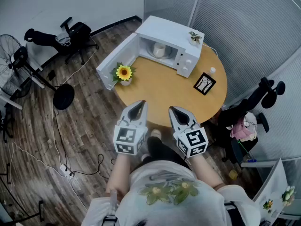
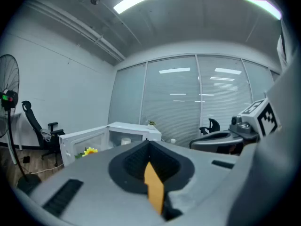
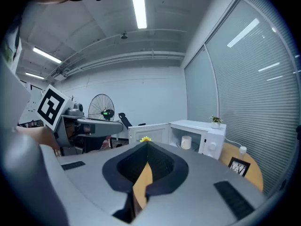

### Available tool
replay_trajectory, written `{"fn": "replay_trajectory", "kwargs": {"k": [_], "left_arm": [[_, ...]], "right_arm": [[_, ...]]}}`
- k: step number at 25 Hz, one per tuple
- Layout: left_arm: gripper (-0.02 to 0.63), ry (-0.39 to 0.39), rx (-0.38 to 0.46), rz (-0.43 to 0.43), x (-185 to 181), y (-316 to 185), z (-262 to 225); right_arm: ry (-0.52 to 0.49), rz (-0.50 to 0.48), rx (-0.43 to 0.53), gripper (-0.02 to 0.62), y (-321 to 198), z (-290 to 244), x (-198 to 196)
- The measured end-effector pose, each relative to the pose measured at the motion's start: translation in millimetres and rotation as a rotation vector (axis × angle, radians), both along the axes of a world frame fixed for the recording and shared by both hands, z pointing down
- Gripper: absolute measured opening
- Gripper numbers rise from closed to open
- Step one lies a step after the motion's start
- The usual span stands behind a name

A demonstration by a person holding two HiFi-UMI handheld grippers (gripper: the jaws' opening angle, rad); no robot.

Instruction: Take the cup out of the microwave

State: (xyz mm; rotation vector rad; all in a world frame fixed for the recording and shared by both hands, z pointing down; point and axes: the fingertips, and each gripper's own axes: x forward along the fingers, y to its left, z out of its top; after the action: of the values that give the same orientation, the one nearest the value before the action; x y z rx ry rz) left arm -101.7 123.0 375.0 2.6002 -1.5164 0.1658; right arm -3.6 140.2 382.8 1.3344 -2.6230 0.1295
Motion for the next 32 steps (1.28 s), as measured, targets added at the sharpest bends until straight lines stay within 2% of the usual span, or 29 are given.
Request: {"fn": "replay_trajectory", "kwargs": {"k": [13,18,20,23,27,32], "left_arm": [[0.005,-0.037,-0.031,0.049,20,-23,10],[0.008,0.0,-0.013,0.019,17,-41,5],[0.031,0.007,-0.011,0.011,15,-49,4],[0.102,-0.001,-0.014,0.012,14,-63,5],[0.221,-0.025,-0.015,0.016,16,-83,6],[0.25,-0.057,-0.038,0.011,15,-107,15]], "right_arm": [[-0.059,0.035,-0.011,0.017,-28,4,15],[-0.065,0.037,-0.023,0.017,-44,9,17],[-0.067,0.039,-0.026,0.017,-51,11,17],[-0.069,0.043,-0.034,0.017,-63,14,19],[-0.07,0.046,-0.044,0.017,-81,17,21],[-0.065,0.046,-0.063,0.017,-102,23,21]]}}
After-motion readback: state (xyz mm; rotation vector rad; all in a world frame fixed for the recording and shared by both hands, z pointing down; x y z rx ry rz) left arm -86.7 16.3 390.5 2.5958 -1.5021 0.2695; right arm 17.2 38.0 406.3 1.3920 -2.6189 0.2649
